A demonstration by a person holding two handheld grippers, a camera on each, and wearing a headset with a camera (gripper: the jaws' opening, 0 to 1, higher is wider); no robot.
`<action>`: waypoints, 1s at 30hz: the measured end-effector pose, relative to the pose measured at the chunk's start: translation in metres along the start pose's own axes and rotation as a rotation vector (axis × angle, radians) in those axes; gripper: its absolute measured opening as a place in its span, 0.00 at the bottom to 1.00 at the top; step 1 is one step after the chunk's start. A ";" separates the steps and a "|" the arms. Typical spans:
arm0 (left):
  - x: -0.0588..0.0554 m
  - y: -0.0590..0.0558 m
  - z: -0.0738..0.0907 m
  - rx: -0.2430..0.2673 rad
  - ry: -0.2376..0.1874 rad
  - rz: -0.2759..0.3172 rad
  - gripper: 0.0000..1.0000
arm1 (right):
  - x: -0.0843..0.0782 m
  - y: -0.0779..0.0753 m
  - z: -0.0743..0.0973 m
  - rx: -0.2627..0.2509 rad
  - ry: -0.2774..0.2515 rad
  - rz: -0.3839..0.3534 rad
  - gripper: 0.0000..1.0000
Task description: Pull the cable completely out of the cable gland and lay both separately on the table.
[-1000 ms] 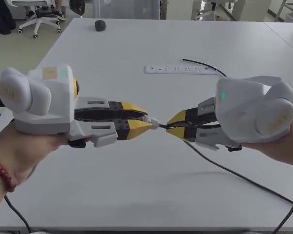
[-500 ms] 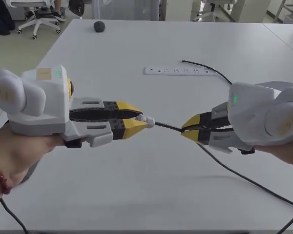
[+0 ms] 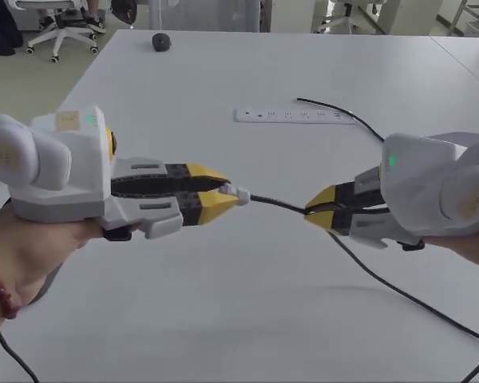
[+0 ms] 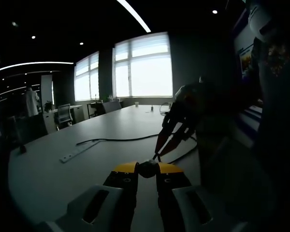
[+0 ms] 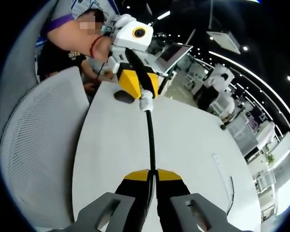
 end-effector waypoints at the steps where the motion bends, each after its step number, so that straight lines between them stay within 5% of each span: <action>1: 0.000 0.002 0.001 0.008 -0.001 0.003 0.15 | -0.002 -0.001 0.000 0.003 0.005 -0.007 0.00; 10: -0.004 0.006 0.001 0.013 -0.004 0.021 0.15 | -0.015 -0.015 -0.008 -0.011 0.037 -0.055 0.00; 16: -0.007 0.000 -0.006 0.003 -0.008 0.027 0.15 | -0.037 -0.056 -0.021 -0.095 0.070 -0.243 0.00; 20: -0.010 -0.004 -0.009 0.000 -0.008 0.032 0.15 | -0.049 -0.081 -0.036 -0.123 0.100 -0.271 0.00; 30: -0.014 -0.004 -0.011 0.009 -0.005 0.041 0.15 | -0.079 -0.120 -0.090 -0.112 0.162 -0.395 0.00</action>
Point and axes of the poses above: the centre of the closed fingertips' face, and the gripper's own axes: z roughly backward along the fingers, y roughly to its left, x roughly out of its top, the point moved 6 cm from there along z, roughly backward along the fingers, and after that the axes turned 11 degrees about y, right-handed, at the moved point
